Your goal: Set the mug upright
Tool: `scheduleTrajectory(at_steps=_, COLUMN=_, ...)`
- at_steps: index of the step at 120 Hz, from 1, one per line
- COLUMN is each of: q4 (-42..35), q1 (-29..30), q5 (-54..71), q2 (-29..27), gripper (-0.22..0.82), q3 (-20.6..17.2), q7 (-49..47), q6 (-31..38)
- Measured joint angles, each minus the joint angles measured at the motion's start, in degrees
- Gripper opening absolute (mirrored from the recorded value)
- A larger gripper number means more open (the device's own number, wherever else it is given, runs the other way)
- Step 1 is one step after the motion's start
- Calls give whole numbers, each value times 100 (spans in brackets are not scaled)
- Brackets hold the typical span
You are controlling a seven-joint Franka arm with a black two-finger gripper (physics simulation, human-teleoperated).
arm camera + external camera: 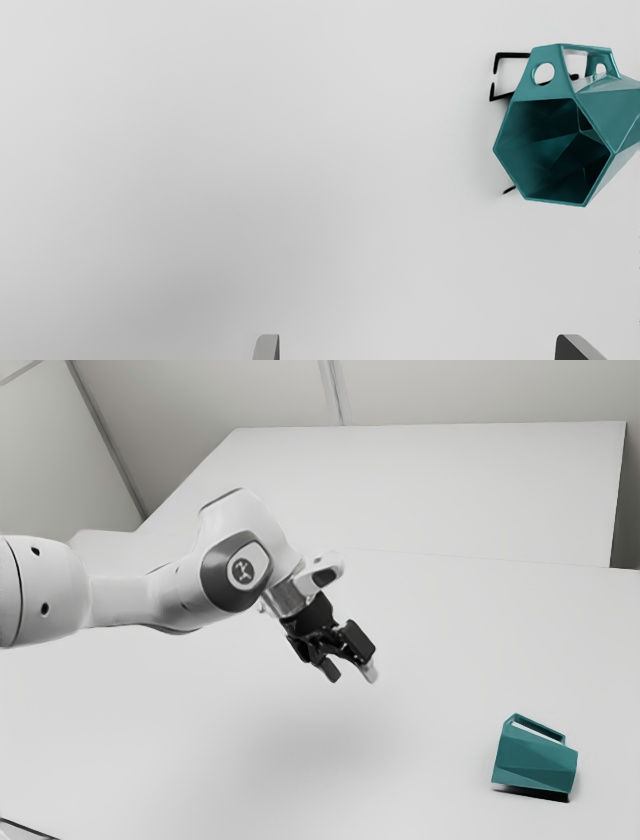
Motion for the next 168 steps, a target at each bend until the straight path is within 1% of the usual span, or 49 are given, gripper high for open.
scheduleTrajectory(at_steps=13, q4=-124, q1=-234, q5=-213, q2=33, gripper=60, q3=0, q7=2, q6=404)
scheduleTrajectory(at_steps=29, q4=-146, q1=-474, q5=-545, q2=280, gripper=60, q3=-10, q7=31, q6=885)
scheduleTrajectory(at_steps=44, q4=-143, q1=-706, q5=-1031, q2=527, gripper=60, q3=-18, q7=146, q6=1266)
scheduleTrajectory(at_steps=61, q4=-147, q1=-991, q5=-1852, q2=745, gripper=60, q3=-22, q7=396, q6=1567)
scheduleTrajectory(at_steps=77, q4=-134, q1=-1185, q5=-2446, q2=883, gripper=60, q3=-26, q7=656, q6=1729)
scheduleTrajectory(at_steps=92, q4=-50, q1=-1350, q5=-2696, q2=1011, gripper=60, q3=-34, q7=874, q6=1884)
scheduleTrajectory(at_steps=137, q4=804, q1=-1692, q5=-2719, q2=1702, gripper=60, q3=-84, q7=1308, q6=2089)
scheduleTrajectory(at_steps=168, q4=1237, q1=-1755, q5=-2708, q2=2137, gripper=60, q3=-198, q7=1474, q6=2117)
